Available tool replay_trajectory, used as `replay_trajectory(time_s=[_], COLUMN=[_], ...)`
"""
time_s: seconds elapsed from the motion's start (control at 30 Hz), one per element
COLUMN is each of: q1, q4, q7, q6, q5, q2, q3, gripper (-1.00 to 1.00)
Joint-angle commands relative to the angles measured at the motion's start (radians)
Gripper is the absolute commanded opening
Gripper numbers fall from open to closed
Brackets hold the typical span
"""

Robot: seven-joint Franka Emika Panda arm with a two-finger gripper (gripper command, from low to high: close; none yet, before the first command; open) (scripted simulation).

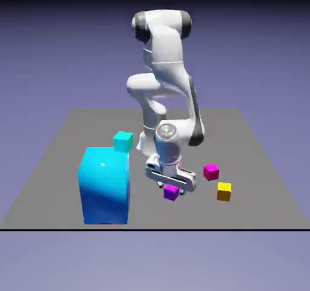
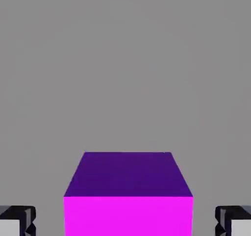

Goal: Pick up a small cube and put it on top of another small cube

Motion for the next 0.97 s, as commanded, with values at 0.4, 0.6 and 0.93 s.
replay_trajectory(time_s=[0.4,0.6,0.93], q1=[0.048,0.104,0.121], q4=[0.095,0.249,0.238], q7=[0.17,0.291,0.314], q6=[-0.29,-0.407,-0.304], q5=[-0.15,-0.217,-0.253], q2=[-0.2,-0.169,-0.074], q3=[0.104,0.294,0.279], gripper=[-1.0,-1.0,1.0])
